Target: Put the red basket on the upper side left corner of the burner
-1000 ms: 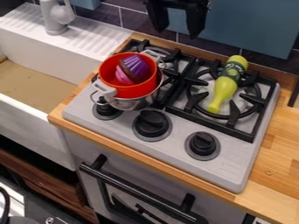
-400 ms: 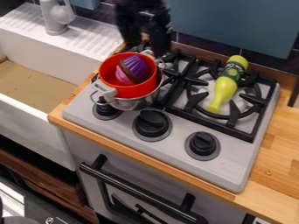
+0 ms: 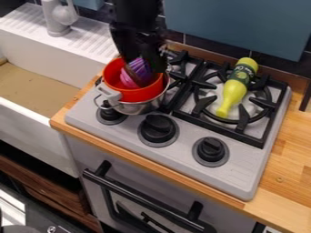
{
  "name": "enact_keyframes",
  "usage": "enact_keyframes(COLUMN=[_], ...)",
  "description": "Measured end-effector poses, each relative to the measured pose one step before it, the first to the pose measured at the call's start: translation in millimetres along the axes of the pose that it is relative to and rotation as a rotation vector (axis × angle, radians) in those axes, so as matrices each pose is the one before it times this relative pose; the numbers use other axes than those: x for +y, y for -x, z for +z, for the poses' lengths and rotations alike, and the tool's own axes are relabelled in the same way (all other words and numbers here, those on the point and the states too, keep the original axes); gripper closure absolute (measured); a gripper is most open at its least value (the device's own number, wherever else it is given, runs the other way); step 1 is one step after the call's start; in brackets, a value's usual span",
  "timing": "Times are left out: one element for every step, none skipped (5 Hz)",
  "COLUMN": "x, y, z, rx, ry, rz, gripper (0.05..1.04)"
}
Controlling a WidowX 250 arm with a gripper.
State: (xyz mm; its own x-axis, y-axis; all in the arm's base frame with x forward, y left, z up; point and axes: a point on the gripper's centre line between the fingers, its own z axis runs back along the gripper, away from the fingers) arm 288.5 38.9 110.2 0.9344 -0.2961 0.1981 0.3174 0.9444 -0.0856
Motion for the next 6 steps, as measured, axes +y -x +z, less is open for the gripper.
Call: enact_keyframes(x=[3.45,-2.65,-0.52,-3.71,-3.42,-0.48], y=[-1.37,6.40,4.39,2.33,1.30,-0.14], z=[-0.35,-11.37,-6.20,-9.97,-9.62,-0.38], rx=[-0.0086,0.0497,0.0059,0.0003,-0.0074,0.0013], ry=[-0.0242,0.0025,-0.0035,-0.0300,-0.0241,-0.0041], rz=[0.0056,-0.0238,-0.0093,-0.0065,-0.0112,0.0192], gripper=[0.085,0.085,0.085,0.085,0.133,0.407])
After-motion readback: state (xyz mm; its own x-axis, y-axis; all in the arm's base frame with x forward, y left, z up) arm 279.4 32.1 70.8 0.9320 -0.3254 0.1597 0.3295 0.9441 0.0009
